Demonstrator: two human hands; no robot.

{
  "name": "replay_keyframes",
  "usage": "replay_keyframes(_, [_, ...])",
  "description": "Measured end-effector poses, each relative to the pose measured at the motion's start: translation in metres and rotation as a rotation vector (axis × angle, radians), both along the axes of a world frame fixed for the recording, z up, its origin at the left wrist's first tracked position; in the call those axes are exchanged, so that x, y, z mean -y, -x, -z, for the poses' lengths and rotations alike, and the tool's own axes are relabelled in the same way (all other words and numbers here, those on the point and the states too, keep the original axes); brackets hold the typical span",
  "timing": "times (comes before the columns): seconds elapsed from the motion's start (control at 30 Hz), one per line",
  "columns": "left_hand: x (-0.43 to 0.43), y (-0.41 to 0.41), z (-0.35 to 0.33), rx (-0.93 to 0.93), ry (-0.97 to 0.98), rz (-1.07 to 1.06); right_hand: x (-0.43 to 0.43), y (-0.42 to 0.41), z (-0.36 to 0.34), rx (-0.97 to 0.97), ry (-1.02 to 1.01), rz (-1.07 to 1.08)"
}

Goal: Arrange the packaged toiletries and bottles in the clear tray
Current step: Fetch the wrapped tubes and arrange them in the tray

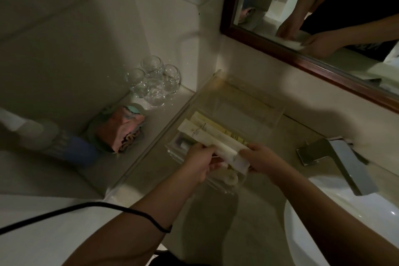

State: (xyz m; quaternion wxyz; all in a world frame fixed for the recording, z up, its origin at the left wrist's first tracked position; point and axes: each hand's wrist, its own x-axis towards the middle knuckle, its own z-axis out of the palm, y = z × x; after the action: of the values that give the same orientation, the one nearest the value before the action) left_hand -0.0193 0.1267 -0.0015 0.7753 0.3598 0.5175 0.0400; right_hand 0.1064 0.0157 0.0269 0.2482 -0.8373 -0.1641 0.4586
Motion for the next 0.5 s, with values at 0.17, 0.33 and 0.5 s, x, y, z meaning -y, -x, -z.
replay_keyframes(0.17, [-0.010, -0.006, -0.002, -0.050, 0.018, 0.001, -0.009, -0.006, 0.001, -0.029, -0.032, 0.169])
replay_keyframes(0.33, [-0.011, -0.015, -0.001, -0.104, -0.018, 0.030, 0.000, -0.005, 0.014, 0.238, 0.028, 0.070])
replay_keyframes(0.5, [-0.009, -0.013, -0.009, -0.166, -0.023, 0.270, 0.003, -0.002, 0.024, 0.573, 0.075, 0.028])
